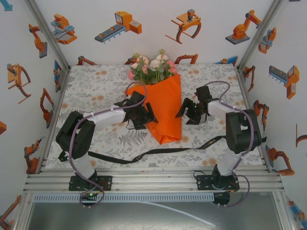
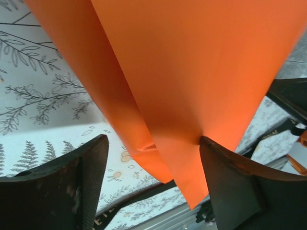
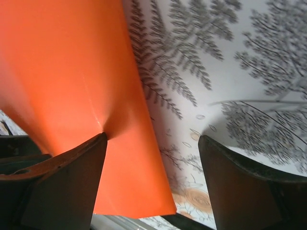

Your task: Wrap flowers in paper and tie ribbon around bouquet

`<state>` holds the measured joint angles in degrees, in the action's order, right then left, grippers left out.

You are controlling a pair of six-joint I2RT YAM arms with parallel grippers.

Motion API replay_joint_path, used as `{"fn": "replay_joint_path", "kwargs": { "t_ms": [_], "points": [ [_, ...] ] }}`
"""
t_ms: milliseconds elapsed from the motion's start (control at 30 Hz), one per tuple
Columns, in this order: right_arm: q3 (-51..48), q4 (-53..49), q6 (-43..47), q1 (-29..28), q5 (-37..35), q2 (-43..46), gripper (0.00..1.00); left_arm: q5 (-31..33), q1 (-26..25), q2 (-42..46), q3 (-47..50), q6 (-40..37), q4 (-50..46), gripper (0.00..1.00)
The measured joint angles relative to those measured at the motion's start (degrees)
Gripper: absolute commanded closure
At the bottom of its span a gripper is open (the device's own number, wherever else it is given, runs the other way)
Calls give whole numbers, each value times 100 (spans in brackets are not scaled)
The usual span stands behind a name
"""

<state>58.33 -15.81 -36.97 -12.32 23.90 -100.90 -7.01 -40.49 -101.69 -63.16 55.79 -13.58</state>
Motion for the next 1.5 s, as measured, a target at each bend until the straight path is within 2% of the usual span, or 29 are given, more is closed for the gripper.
{"fn": "replay_joint_path", "kwargs": {
  "t_ms": [167,333,567,767,900,1100,1233,1500],
  "points": [
    [81,166,83,-190,96,-131,34,219,0,-20,208,232,-13,39],
    [105,404,85,-254,334,-264,40,227,2,-37,302,358,133,43],
    [-83,787,57,-258,616,-350,59,-70,59,-72,643,496,988,54],
    [-476,1158,-214,-258,719,-223,66,-389,254,-13,1086,610,1700,64],
    [-776,1373,-522,-269,761,-83,70,-463,343,37,1318,684,1982,75],
    [-1097,1488,-966,-363,686,164,78,-490,380,35,1384,758,2020,100],
    [-1167,1403,-1207,-409,579,599,83,-479,411,133,1384,785,1928,100],
    [-1290,1086,-1366,-638,343,1480,87,-476,448,1097,1384,774,1235,100]
  ]
}}
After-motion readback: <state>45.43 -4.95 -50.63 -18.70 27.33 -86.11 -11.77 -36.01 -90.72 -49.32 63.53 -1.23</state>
